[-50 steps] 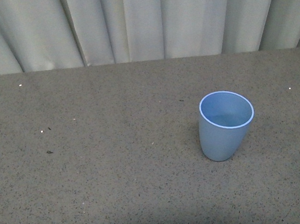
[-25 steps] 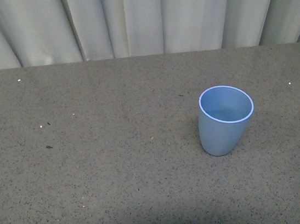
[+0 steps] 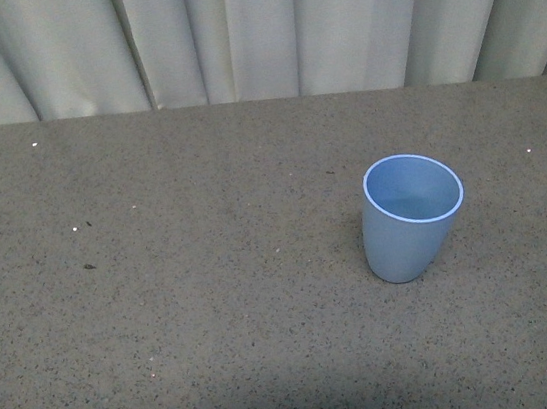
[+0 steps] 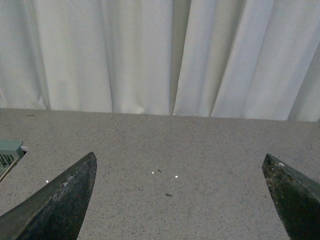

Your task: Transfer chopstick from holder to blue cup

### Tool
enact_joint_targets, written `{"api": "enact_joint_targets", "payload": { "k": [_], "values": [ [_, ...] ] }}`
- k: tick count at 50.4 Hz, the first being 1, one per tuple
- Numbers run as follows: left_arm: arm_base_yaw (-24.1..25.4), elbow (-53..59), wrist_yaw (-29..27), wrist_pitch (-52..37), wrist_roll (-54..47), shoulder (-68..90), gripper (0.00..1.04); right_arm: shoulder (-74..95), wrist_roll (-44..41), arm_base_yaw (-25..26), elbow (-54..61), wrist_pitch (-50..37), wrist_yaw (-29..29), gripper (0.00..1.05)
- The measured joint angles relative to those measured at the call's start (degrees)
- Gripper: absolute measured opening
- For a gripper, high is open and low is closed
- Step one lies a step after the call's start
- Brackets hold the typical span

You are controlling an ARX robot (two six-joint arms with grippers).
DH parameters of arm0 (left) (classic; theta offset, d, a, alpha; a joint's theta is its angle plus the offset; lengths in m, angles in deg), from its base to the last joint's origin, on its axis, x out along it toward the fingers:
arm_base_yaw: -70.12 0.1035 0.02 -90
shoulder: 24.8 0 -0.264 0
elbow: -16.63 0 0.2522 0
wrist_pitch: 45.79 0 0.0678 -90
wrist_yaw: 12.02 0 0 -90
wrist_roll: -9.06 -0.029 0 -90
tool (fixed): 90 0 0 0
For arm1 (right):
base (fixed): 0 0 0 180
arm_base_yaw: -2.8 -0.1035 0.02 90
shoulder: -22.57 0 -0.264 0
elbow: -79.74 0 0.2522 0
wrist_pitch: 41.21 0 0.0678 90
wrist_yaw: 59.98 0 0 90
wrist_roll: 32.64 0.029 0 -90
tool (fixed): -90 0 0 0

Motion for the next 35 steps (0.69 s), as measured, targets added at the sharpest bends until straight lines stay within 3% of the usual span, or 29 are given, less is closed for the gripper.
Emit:
{"api": "enact_joint_targets", "payload": {
  "k": [7,28,35],
  "values": [
    [0.0,0.0,0.0,0.0,0.0,0.0,0.98,-2.8,-1.1,0.0,1.9,-0.2,0.6,0.01],
    [0.0,0.0,0.0,0.0,0.0,0.0,0.98,-23.5,-4.3,0.2,7.5,6.0,7.7,0.01],
    [0.0,0.0,0.0,0.0,0.0,0.0,0.98,-31.3,-4.5,-2.0,7.5,8.3,9.6,0.01]
  ]
}}
